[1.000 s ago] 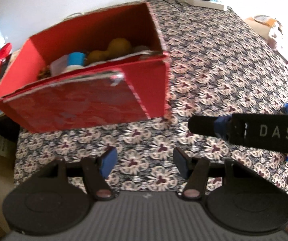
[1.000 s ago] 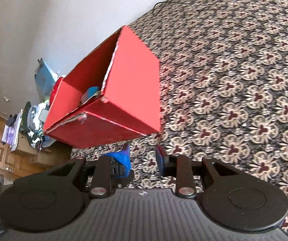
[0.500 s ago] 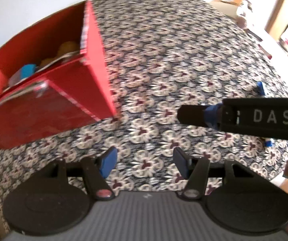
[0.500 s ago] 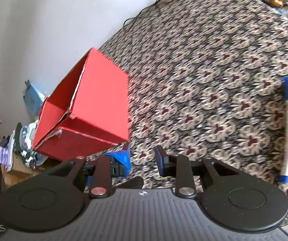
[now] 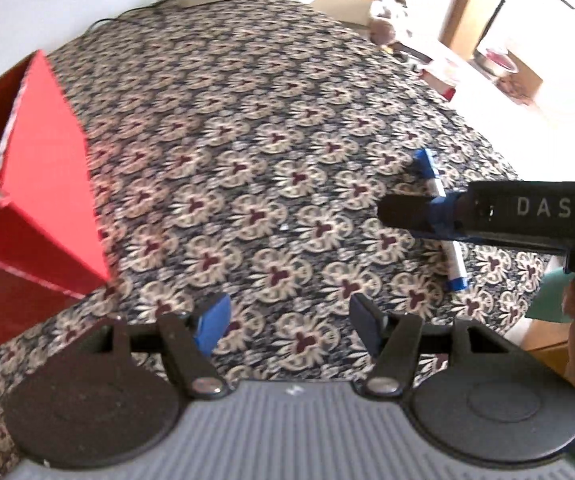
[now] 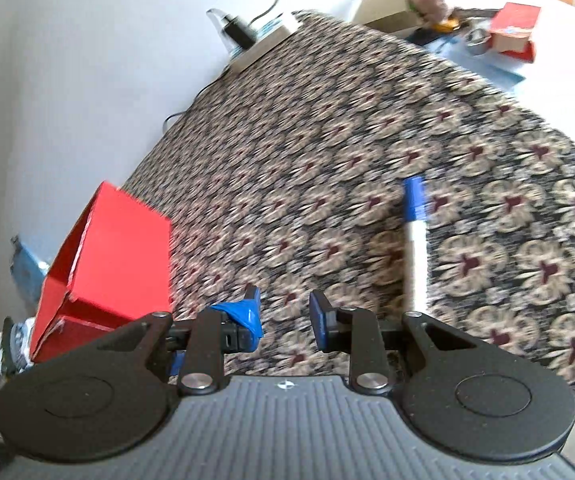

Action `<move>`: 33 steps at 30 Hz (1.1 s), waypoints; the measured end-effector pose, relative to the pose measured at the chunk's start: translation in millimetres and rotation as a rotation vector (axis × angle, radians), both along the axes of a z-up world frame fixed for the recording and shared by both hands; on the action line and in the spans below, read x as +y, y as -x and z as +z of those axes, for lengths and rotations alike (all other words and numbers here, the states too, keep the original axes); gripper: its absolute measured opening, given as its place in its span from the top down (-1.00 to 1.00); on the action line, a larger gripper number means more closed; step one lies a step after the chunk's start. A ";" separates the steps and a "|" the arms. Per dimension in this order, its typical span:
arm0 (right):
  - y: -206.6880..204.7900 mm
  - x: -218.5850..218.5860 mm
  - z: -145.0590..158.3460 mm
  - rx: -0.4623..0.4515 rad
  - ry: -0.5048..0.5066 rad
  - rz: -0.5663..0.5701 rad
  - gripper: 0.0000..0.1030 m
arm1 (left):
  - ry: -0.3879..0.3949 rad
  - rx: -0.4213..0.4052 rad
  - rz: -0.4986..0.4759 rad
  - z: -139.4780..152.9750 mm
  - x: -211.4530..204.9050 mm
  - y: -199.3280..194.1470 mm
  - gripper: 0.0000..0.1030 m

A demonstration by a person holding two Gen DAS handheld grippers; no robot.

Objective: Organize rigid objects
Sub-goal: 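Move the right gripper down onto the blue-capped white marker, then close the right gripper on the marker and lift it upright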

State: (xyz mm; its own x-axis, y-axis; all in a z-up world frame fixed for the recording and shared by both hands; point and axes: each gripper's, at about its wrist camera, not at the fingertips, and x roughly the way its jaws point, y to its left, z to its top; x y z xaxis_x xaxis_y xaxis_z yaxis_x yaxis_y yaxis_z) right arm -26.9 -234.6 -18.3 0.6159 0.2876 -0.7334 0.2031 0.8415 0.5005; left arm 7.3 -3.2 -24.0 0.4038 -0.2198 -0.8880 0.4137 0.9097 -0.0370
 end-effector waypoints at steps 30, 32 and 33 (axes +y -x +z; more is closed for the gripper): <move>-23.4 -49.5 -31.1 0.013 0.134 -0.008 0.87 | 0.180 0.116 -0.204 -28.0 -76.9 -31.1 -0.32; -26.8 -47.6 -32.5 0.008 0.128 0.004 0.88 | 0.191 0.119 -0.196 -29.7 -75.9 -34.4 -0.32; -28.0 -46.7 -33.1 0.008 0.123 0.010 0.88 | 0.197 0.121 -0.193 -30.5 -75.3 -35.8 -0.32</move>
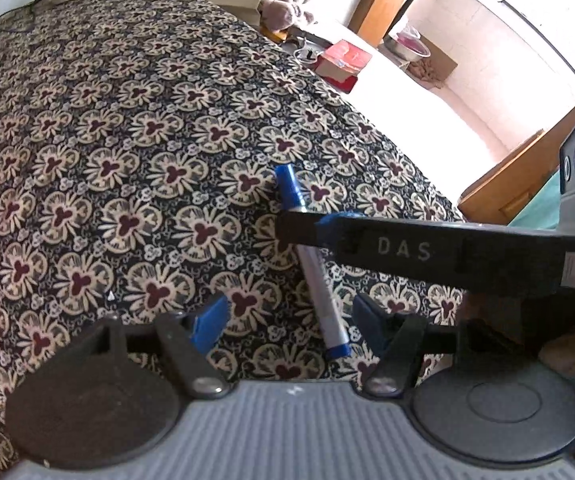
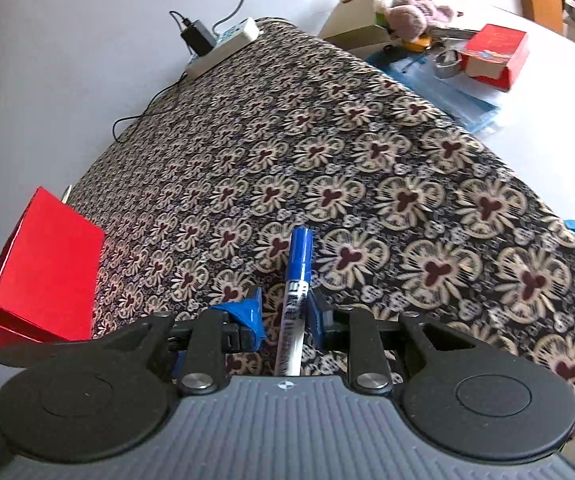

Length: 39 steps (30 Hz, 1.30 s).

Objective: Organize rigid objects
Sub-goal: 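Close the right gripper on the marker and lift it upright, then carry the upright marker in the right gripper over the red box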

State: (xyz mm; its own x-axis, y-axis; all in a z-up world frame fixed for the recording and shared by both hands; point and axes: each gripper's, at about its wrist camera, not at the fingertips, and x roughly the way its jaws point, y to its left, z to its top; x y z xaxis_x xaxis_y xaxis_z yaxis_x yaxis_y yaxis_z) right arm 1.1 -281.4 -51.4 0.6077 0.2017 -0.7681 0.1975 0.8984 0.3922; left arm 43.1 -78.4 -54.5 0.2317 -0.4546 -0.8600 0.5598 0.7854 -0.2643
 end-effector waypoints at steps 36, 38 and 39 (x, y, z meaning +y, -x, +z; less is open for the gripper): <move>-53.9 23.2 -27.1 0.112 -0.419 0.146 0.85 | 0.095 0.028 0.208 10.9 49.1 -18.7 0.83; -56.5 27.0 -31.9 0.134 -0.463 0.150 0.88 | 0.084 0.024 0.214 11.6 51.4 -17.2 0.83; -57.9 29.5 -32.9 0.139 -0.479 0.155 0.90 | 0.082 0.023 0.217 11.8 52.7 -16.5 0.83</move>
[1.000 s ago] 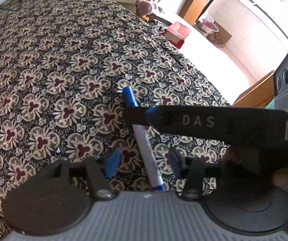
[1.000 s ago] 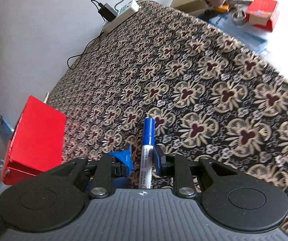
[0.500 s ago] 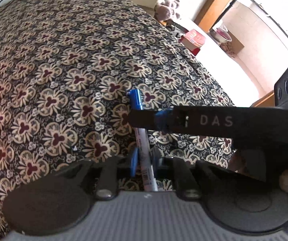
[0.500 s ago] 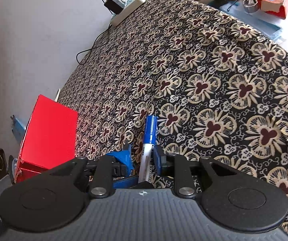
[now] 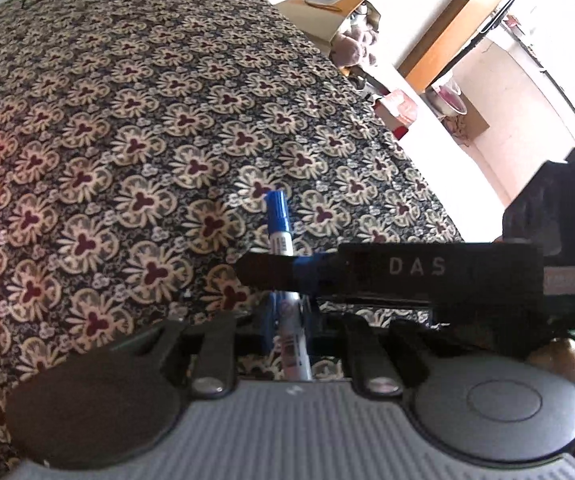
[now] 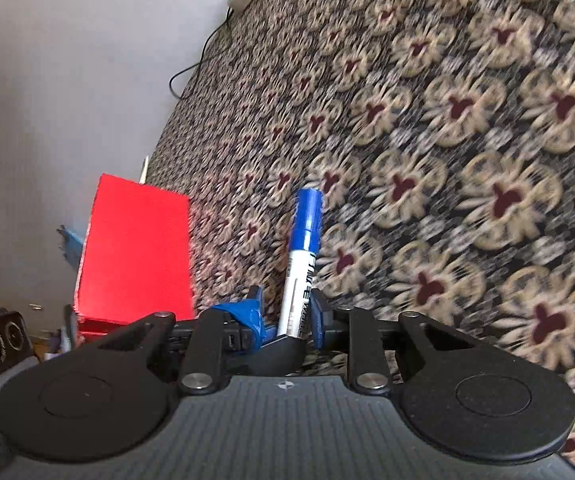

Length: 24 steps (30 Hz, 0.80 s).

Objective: Organize rigid objects
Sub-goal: 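Carry the upright marker in the right gripper over the red box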

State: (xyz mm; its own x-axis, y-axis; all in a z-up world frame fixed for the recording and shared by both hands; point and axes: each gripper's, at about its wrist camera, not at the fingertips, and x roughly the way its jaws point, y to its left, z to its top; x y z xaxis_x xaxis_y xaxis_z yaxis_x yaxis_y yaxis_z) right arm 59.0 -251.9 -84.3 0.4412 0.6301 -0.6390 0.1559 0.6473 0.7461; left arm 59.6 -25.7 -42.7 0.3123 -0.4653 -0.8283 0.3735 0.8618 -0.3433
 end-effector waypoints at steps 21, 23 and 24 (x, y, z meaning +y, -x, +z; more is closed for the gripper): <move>-23.0 125.2 42.9 -0.076 -0.029 0.209 0.97 | 0.018 -0.085 0.151 42.3 93.7 29.7 0.85; -23.2 137.7 50.1 -0.087 -0.024 0.217 0.97 | 0.022 -0.100 0.157 49.2 103.1 33.2 0.85; -23.7 144.9 54.3 -0.095 -0.022 0.219 0.97 | 0.024 -0.109 0.158 52.8 107.6 35.0 0.85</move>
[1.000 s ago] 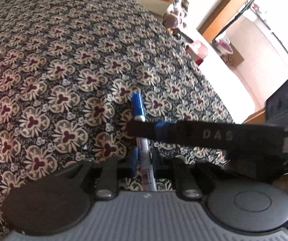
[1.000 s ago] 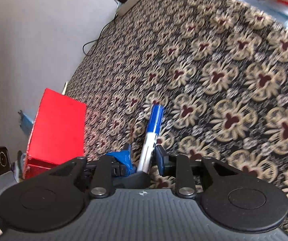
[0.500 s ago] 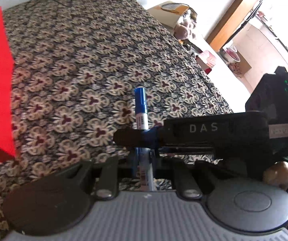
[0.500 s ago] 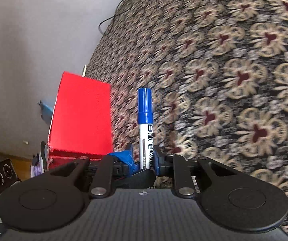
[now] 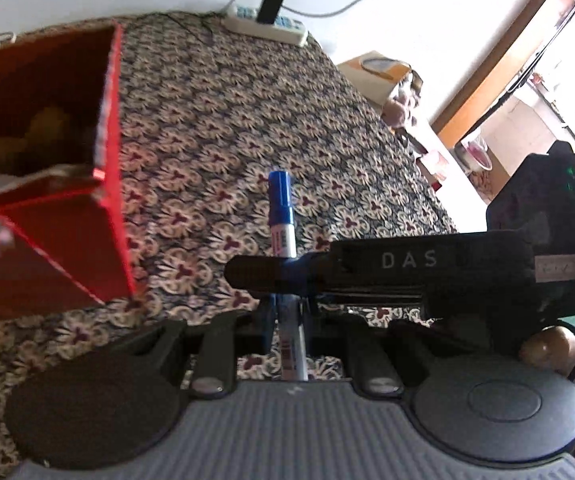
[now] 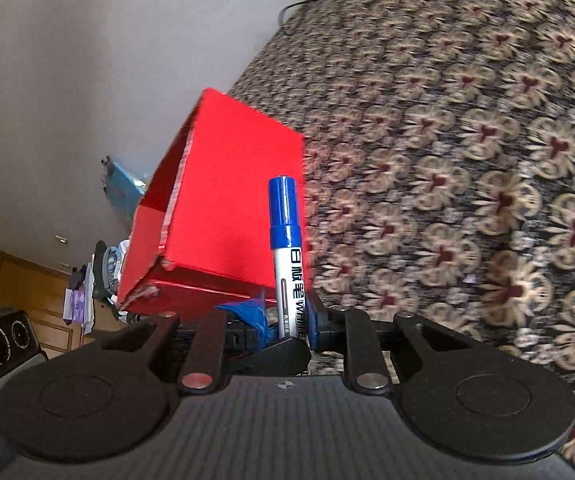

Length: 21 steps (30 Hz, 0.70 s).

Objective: Organize rigid objects
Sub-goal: 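Carry the upright marker in the right gripper over the red box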

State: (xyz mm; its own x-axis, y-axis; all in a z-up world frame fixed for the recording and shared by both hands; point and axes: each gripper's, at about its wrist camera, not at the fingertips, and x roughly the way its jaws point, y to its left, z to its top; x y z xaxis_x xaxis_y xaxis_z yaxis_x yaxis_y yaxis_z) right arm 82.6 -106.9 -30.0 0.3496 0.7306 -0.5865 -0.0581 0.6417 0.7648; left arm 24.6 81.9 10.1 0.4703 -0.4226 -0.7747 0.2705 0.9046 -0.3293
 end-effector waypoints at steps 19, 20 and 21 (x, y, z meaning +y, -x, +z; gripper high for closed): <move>9.7 150.7 65.2 -0.196 0.066 0.008 0.97 | 0.094 -0.171 -0.021 61.3 90.8 18.0 0.85; 10.2 150.6 65.4 -0.198 0.065 0.008 0.97 | 0.099 -0.176 -0.021 63.6 96.6 16.8 0.85; 8.7 157.7 65.2 -0.199 0.064 0.007 0.97 | 0.102 -0.179 -0.021 65.0 101.2 15.5 0.85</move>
State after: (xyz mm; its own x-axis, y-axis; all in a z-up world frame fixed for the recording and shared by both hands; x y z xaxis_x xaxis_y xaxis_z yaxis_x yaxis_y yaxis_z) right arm 74.0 50.8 35.2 0.4583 0.6971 -0.5514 -0.2082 0.6873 0.6959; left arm 9.0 183.1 75.1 0.5869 -0.5059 -0.6322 0.3519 0.8626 -0.3635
